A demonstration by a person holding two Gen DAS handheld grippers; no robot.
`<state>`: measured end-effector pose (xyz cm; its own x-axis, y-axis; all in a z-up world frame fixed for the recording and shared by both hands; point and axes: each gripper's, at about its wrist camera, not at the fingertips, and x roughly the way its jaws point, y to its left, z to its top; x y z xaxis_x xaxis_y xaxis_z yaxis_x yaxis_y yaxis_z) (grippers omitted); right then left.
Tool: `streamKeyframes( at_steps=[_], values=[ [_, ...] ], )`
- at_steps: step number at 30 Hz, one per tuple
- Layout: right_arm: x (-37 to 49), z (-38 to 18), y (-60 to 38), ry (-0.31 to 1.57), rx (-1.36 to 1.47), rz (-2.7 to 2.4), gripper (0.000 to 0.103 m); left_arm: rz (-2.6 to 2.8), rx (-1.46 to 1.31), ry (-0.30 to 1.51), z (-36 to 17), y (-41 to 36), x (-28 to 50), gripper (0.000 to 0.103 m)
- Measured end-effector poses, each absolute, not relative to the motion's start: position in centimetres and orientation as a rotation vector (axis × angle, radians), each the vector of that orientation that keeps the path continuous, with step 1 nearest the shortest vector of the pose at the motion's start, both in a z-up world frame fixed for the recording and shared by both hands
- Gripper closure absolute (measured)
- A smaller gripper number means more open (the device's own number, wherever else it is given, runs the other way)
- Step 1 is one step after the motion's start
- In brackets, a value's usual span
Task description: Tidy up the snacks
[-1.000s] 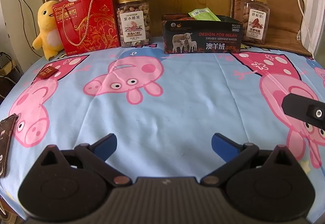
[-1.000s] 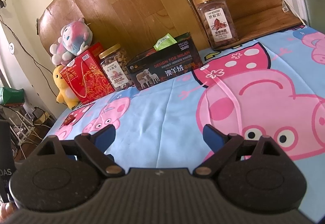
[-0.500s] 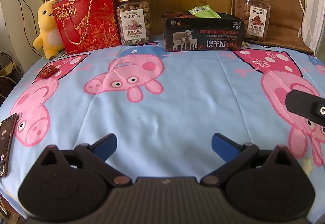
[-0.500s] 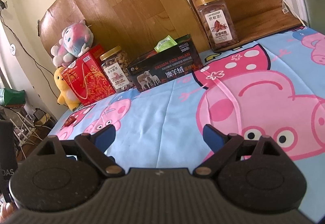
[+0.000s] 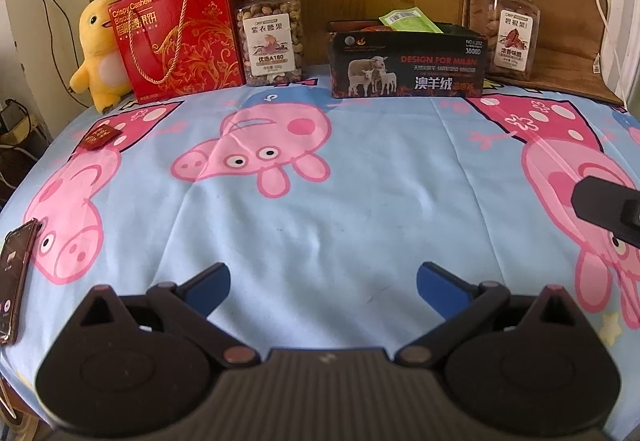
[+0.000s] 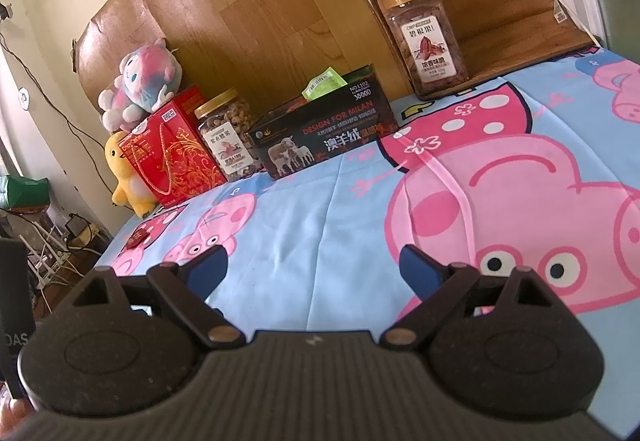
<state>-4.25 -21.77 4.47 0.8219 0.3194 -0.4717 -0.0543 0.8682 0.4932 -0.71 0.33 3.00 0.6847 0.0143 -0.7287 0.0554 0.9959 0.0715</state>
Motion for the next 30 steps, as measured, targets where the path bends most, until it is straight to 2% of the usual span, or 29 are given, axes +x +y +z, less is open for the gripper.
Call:
streamKeyframes(
  at_steps=[30],
  values=[
    [-4.80, 4.48, -21.25, 0.575, 0.485, 0.218, 0.008, -0.014, 0.121, 0.815, 2.91, -0.24, -1.05, 0.000]
  ],
)
